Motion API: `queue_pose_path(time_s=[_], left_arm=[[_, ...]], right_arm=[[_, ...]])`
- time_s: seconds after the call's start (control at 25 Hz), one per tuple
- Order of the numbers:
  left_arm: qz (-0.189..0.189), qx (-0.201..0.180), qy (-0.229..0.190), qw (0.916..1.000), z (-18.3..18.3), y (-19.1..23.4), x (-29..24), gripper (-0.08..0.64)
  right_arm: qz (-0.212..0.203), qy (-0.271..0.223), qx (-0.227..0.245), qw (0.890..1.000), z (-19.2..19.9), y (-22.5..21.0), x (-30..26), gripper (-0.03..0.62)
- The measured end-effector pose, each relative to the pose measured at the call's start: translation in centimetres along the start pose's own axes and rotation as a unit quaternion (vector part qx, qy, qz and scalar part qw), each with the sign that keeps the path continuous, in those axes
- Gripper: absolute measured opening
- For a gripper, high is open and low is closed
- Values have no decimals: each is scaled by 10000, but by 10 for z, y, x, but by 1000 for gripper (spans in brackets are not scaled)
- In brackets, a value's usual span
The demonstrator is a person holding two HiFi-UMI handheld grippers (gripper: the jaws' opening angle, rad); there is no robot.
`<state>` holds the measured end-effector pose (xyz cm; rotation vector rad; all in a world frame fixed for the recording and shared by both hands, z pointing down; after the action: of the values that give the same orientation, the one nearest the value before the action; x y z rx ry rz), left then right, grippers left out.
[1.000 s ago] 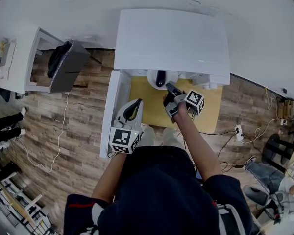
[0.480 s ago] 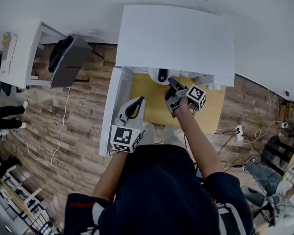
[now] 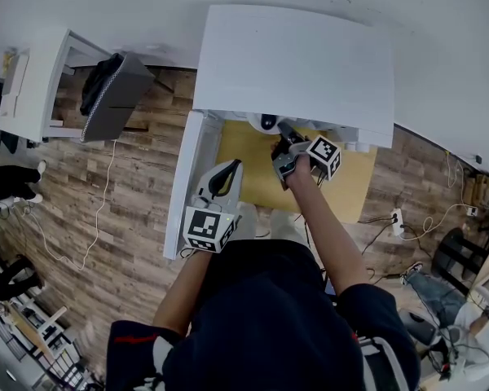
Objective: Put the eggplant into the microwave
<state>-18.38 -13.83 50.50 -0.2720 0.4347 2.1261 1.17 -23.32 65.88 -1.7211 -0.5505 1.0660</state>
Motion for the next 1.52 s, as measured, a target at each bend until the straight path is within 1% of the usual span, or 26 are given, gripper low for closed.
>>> queue_pose_path(time_s=[0.2, 0.52, 0.64, 1.0, 1.32, 1.52], left_arm=[[-11, 52, 14, 10000, 0, 5, -1, 17], [-5, 65, 28, 10000, -1, 8, -6, 17], [11, 59, 40, 10000, -2, 8, -7, 17], [-7, 50, 47, 10000, -1, 8, -5, 17], [-16, 45, 35, 10000, 2, 6, -1, 17], [-27, 37, 26, 10000, 6, 3, 1, 17]], right_arm=[[39, 45, 126, 9999, -1, 1, -6, 28], [30, 32, 108, 9999, -4, 2, -9, 41], [5, 52, 85, 10000, -4, 2, -9, 68], [12, 106, 78, 9999, -2, -2, -7, 110], [2, 134, 163, 9998, 2, -5, 3, 112], [-22, 193, 368, 9991, 7, -2, 14, 112]])
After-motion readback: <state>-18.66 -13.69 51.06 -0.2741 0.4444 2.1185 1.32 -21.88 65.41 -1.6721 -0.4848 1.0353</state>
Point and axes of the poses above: the fingertips, and each gripper's own axes: x backward along the fingers, y to its left, z out of its underside, the point moved 7 cm from there along x, backward along the fingers
